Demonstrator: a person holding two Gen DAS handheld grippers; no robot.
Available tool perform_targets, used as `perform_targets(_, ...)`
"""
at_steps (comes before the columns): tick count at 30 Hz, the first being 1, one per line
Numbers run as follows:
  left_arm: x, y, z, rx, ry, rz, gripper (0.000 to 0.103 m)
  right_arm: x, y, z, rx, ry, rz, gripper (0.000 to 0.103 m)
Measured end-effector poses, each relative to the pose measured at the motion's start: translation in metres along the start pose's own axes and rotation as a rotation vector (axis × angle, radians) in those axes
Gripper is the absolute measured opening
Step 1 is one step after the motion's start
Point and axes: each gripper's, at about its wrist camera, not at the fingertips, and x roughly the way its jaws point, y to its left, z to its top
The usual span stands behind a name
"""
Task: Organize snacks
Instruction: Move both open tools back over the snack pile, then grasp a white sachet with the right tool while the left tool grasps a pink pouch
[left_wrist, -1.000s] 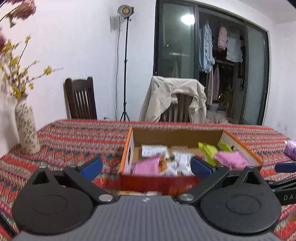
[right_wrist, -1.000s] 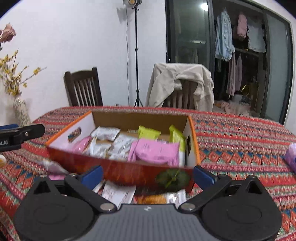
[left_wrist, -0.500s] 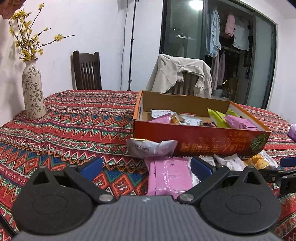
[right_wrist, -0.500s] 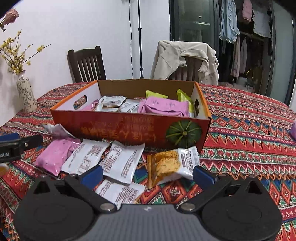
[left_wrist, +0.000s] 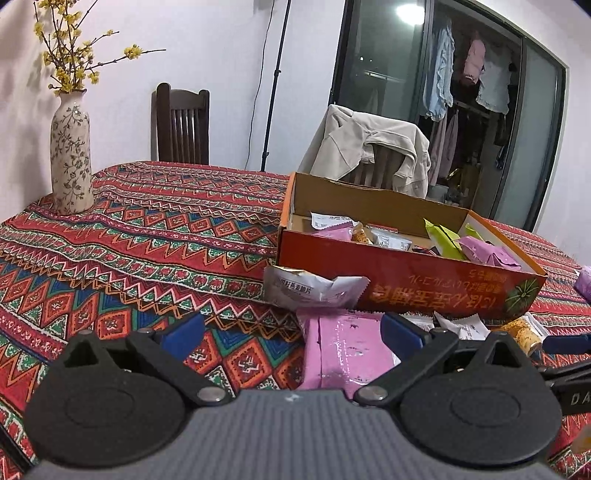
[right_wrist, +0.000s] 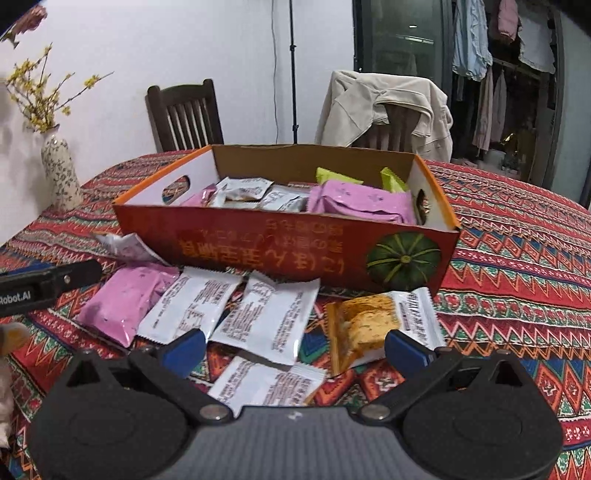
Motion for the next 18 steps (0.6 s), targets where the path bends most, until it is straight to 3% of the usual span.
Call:
perform_targets(11,0.000,0.000,0.000,-0.002,0.006,0.009,0.103,0.001,0.009,-0.031,-0.015,0.052,-0.023,0.103)
perform_targets(16,-0.008,-0.004,0.000,0.015,-0.007,0.020,0.103,-0.008,0.001,-0.035,0.002,0.032,-0.022,0.091)
perform_targets(18,-0.012,-0.005,-0.001,0.016,-0.007,0.019,0.103,-0.011,-0.003,-0.036,0.019,0.023,-0.025,0.082)
